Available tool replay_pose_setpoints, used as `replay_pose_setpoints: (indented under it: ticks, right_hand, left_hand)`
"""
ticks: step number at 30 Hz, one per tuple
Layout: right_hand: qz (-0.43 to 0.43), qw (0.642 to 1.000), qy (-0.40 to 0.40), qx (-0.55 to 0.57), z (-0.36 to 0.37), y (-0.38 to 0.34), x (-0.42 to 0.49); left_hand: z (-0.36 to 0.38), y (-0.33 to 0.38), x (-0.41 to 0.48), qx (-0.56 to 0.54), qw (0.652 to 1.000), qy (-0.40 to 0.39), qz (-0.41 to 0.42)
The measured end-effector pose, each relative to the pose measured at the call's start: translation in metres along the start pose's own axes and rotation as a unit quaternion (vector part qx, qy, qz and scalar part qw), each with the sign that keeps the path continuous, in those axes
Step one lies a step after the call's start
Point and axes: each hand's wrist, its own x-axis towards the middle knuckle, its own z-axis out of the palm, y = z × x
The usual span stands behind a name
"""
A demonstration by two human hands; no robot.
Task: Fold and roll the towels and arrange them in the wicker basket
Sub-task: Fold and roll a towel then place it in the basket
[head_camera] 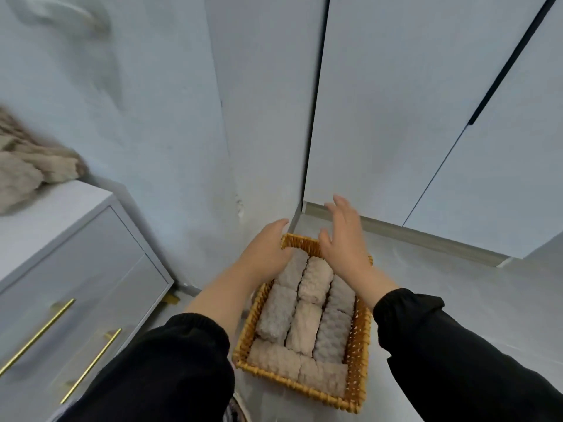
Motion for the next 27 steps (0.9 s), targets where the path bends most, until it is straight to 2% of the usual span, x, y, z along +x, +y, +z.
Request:
replay_pose_setpoints:
  ticks: [6, 11, 14, 18, 24, 27]
  right_hand:
    - [-0.14, 0.983, 0.099, 0.061, -0.043, -0.086, 0.008]
    - [-0.249, 0.955, 0.119, 0.113, -0.048, -0.164, 0.006]
    - [-0.278, 0.945, 0.094, 0.144, -0.035, -0.212, 0.002]
    - [-0.262, 0.947, 0.023, 0.183, -0.001, -0.268, -0.009]
    - [-0.258, 0.937, -0.062, 0.227, 0.05, -0.338, -0.033]
    - [-0.253, 0.934, -0.096, 0.235, 0.075, -0.365, -0.04]
  left_hand:
    - [-0.061, 0.017, -0.067, 0.04, 0.985, 0.141, 0.089]
    - [-0.104, -0.001, -0.12, 0.066, 0.959, 0.26, 0.086]
    - [-0.129, -0.021, -0.154, 0.075, 0.939, 0.33, 0.06]
    - [-0.154, -0.05, -0.19, 0.077, 0.908, 0.41, 0.021]
    - [-0.183, -0.097, -0.227, 0.054, 0.869, 0.488, -0.06]
    - [-0.191, -0.129, -0.241, 0.026, 0.845, 0.518, -0.132]
